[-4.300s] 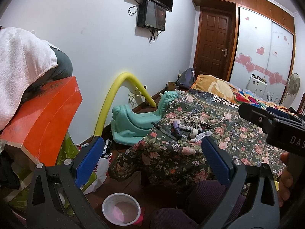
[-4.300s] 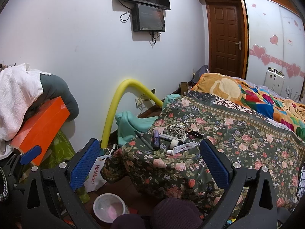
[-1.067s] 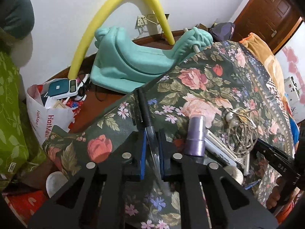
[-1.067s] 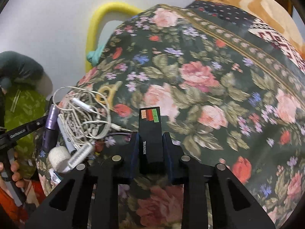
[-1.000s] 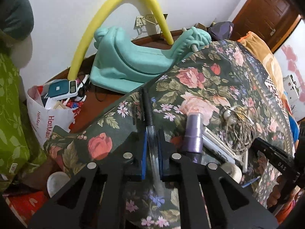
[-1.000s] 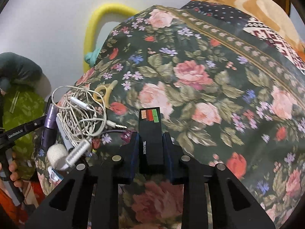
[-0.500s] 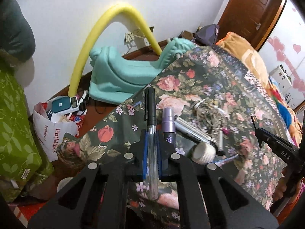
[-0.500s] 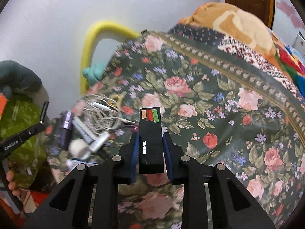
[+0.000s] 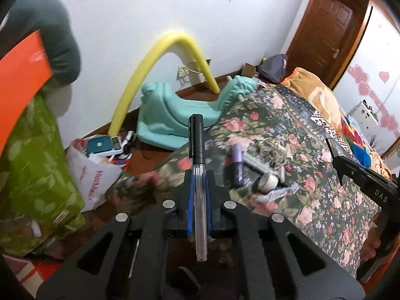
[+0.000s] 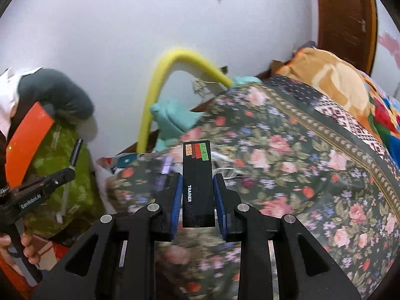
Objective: Collect trash
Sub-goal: 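Carry pen and USB stick to the white bin and open both grippers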
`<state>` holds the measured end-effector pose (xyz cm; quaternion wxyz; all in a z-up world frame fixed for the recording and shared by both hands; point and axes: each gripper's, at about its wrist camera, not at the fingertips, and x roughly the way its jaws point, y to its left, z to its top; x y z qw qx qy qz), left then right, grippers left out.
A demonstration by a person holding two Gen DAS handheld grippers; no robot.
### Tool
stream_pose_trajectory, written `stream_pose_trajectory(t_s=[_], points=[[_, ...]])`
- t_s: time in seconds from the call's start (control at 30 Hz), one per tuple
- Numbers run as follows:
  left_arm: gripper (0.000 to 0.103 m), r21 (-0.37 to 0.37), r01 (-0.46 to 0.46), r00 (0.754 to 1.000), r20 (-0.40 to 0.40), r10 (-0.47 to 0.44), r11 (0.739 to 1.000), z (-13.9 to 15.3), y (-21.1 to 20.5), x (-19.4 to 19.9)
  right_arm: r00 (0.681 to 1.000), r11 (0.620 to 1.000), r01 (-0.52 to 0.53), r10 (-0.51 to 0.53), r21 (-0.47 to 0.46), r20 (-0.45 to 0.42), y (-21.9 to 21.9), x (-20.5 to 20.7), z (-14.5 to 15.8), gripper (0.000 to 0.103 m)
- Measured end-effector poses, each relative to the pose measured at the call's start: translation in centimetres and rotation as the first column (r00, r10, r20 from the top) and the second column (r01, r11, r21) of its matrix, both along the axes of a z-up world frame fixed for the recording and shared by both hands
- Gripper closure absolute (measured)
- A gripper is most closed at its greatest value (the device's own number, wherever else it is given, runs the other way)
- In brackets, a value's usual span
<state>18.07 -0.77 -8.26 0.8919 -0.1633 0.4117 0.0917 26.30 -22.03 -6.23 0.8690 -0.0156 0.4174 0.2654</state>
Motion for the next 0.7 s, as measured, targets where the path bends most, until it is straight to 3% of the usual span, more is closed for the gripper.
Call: stream_pose_trajectory(t_s=[0.43,0.7], points=[[0.096,-0.003,-0.118,0.991,-0.058,0.117,0.993,-2.2,6.4,-9.3,0.974,0.974,-0.225,0.225,0.003,-0.028,11.2,-7.3,-0.3,0.080],[0.096,-0.009,-0.144,0.976,-0.165,0.140,0.990,-6.6,9.6,-12.8,0.932,0.936,-0.350,0.346,-0.026,-0.104,17.8,-10.8,-3.9,0.080]])
